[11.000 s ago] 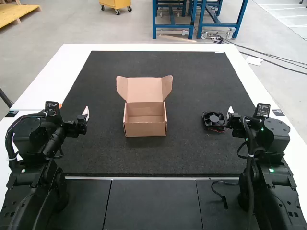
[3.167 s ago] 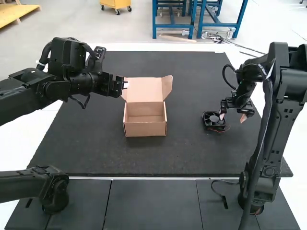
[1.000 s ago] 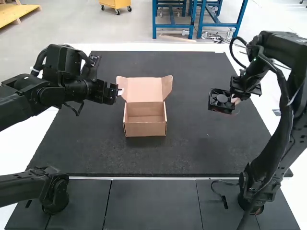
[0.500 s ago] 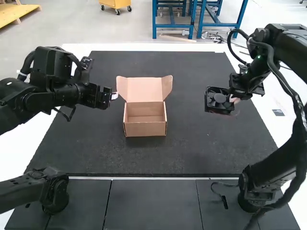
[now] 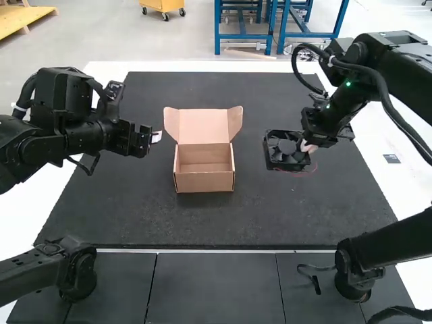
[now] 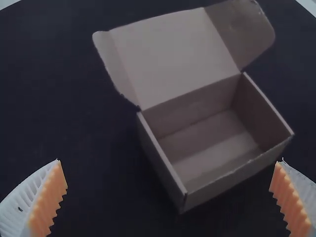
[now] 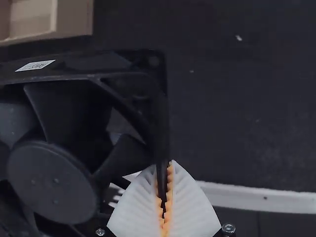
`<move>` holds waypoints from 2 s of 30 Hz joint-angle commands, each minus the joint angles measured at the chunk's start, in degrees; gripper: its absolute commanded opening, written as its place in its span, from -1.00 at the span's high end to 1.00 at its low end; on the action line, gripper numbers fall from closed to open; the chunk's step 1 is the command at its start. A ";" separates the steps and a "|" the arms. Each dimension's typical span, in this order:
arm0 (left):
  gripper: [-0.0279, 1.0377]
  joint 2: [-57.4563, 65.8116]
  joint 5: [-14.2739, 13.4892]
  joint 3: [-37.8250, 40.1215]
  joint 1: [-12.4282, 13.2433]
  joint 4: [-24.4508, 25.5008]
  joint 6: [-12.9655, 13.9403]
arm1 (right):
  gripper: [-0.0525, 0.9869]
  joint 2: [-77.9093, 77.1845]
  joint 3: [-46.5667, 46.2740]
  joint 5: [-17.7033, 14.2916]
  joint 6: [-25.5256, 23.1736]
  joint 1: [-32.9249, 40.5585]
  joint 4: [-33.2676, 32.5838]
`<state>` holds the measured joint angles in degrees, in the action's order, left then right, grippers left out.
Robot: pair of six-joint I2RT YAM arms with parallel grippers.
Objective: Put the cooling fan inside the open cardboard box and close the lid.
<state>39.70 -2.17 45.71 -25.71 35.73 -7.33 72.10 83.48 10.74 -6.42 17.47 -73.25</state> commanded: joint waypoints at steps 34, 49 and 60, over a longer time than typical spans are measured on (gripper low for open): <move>-0.87 -4.20 -2.13 -4.14 0.58 -1.36 0.57 | 0.93 12.63 5.73 3.14 -15.03 26.82 11.64; -0.87 -4.55 -2.84 -3.97 0.58 -1.89 0.65 | 0.93 20.28 8.80 -2.92 -19.51 31.92 17.09; -0.87 -5.60 -2.92 -4.14 0.58 -1.71 0.74 | 0.93 26.78 13.37 -3.10 -25.58 31.92 19.64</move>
<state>35.03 -4.56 41.45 -25.71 34.48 -7.31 98.50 94.08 8.03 -29.04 49.06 -53.84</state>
